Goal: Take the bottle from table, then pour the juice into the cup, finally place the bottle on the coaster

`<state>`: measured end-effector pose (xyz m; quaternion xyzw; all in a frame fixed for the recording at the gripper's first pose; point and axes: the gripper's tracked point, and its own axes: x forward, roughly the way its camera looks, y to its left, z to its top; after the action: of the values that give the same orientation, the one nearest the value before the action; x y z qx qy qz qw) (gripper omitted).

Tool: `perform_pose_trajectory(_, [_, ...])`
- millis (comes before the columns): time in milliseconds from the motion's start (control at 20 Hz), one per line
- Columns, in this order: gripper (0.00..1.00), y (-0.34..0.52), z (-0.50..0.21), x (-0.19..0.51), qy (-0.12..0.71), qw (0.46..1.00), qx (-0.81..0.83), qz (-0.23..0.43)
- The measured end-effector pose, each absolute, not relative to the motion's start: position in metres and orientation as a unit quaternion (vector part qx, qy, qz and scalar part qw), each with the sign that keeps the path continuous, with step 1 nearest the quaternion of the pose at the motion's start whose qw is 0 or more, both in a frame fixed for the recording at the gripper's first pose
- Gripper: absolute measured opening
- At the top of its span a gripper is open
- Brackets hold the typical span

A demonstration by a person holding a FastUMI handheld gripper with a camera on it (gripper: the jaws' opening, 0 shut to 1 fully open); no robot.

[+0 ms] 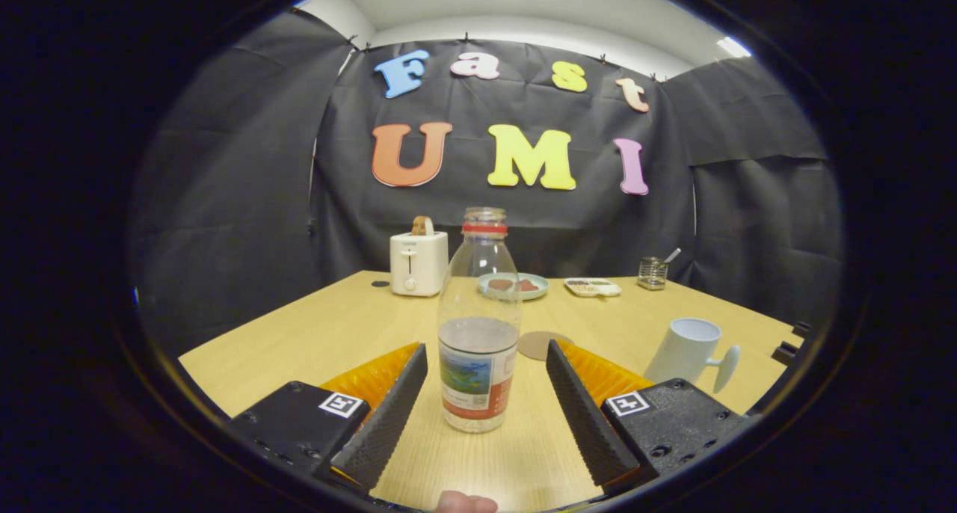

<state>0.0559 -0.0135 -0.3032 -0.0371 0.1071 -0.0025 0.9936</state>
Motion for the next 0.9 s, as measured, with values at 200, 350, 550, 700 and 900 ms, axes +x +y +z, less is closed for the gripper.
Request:
perform_pose_trajectory(200, [1.00,-0.010,-0.317,0.070,0.116,0.992,-0.043,0.003])
perform_pose_trajectory(350, [1.00,-0.014,-0.324,0.079,0.122,0.991,-0.052,-0.001])
perform_pose_trajectory(550, [1.00,-0.014,-0.324,0.087,0.126,0.991,-0.046,0.007])
perform_pose_trajectory(700, [0.90,-0.012,-0.323,0.090,0.125,0.991,-0.049,0.014])
perform_pose_trajectory(900, [0.81,-0.013,-0.316,0.089,0.135,0.989,-0.054,0.019])
